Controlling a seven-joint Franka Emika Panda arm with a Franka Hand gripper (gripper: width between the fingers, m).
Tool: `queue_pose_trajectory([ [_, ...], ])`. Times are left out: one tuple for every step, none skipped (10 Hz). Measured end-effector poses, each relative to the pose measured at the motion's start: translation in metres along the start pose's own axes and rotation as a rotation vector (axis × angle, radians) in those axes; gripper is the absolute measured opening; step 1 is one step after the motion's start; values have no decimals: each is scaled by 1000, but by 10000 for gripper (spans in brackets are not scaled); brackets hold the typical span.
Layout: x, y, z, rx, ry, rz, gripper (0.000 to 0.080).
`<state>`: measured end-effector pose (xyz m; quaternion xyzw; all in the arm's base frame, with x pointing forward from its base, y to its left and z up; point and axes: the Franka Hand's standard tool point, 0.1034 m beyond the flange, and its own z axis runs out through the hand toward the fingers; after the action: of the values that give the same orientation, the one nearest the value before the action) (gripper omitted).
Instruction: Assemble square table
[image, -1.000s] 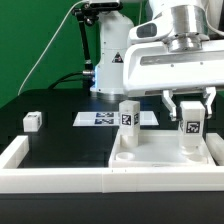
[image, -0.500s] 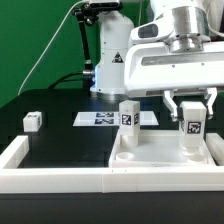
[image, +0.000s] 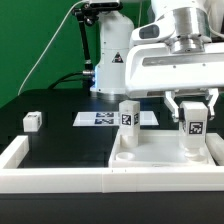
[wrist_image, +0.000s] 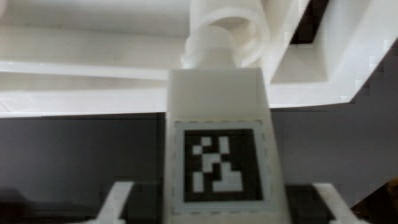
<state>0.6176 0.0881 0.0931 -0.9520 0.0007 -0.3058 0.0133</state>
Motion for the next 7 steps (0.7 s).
queue_pose_trajectory([
  [-1, -3, 0, 4, -5, -3, 294],
  [-2, -4, 1, 7, -12, -4, 294],
  [-3, -5, 1, 8, -13, -5, 294],
  [-3, -6, 1, 8, -13, -6, 294],
  [-4, -5, 2, 7, -15, -6, 293],
  [-5, -5, 3, 5, -14, -6, 294],
  [-5, -4, 3, 5, -13, -6, 294],
])
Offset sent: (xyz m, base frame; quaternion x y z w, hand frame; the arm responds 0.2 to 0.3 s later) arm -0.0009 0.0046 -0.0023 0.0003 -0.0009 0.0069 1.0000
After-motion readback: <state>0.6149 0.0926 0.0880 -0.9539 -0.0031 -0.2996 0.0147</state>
